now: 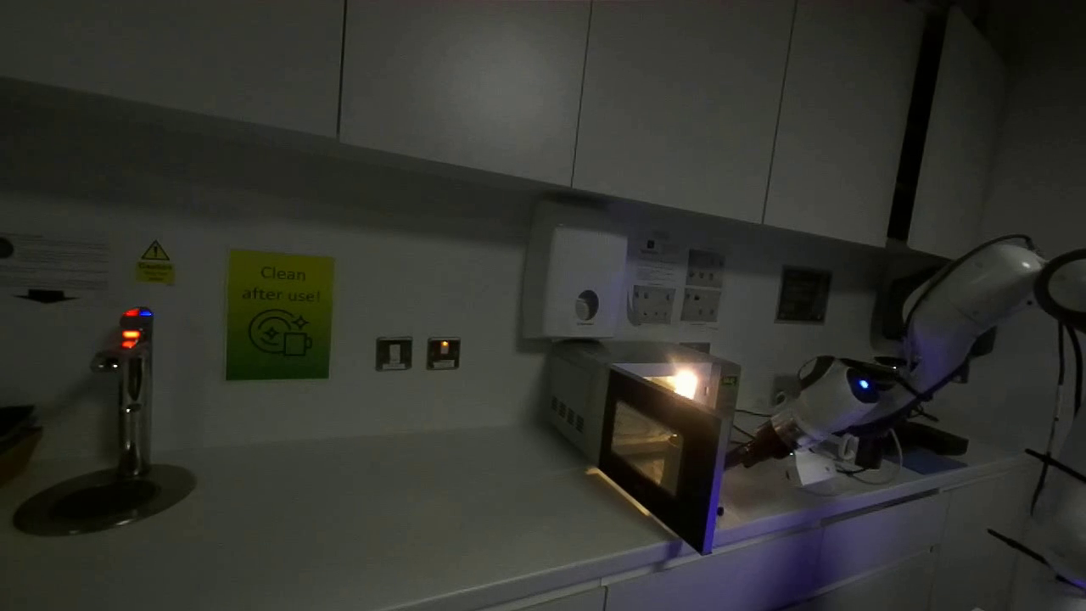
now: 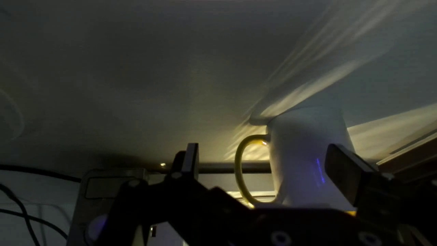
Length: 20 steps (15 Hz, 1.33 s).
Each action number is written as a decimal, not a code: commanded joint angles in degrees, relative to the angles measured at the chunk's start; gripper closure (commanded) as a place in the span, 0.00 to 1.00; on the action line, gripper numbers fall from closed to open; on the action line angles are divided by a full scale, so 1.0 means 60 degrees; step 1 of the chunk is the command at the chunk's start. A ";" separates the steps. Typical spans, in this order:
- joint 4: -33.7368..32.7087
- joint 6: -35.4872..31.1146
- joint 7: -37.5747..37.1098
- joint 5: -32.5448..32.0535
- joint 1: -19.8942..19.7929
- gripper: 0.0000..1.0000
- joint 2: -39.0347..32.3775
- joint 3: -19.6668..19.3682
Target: Remove the mug from the microwave and put it on the counter
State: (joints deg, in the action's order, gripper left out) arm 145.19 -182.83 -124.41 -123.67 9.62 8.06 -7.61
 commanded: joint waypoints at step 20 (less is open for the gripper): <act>0.0304 -0.0212 0.2750 0.2883 -0.1217 0.00 0.0061 0.0537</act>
State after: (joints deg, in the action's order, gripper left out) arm 147.01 -184.10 -107.91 -106.37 2.31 8.43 -4.39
